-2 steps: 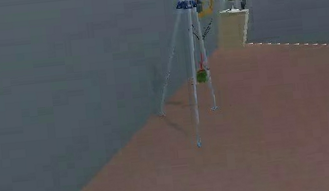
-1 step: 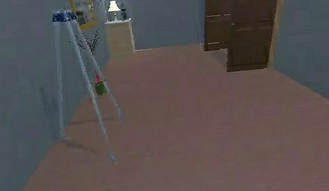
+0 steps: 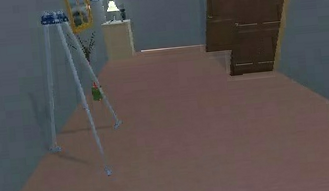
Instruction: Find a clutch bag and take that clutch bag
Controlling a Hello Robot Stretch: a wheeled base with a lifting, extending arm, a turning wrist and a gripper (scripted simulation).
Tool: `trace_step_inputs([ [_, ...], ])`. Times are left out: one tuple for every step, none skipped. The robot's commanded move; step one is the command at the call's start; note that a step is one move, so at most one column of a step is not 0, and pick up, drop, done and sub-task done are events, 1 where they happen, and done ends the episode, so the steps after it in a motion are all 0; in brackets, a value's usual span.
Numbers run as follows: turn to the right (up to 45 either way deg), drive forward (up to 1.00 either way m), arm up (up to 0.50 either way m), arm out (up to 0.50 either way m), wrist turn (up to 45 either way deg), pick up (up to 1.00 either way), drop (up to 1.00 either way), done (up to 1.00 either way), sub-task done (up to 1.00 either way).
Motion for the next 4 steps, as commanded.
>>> trace_step_inputs([
  [0.0,0.2,0.0,0.0,0.0,0.0,0.0,0.0,0.0],
  [12.0,0.0,0.0,0.0,0.0,0.0,0.0,0.0,0.0],
  [0.0,1.0,0.0,0.0,0.0,0.0,0.0,0.0,0.0],
  [0.0,1.0,0.0,0.0,0.0,0.0,0.0,0.0,0.0],
])
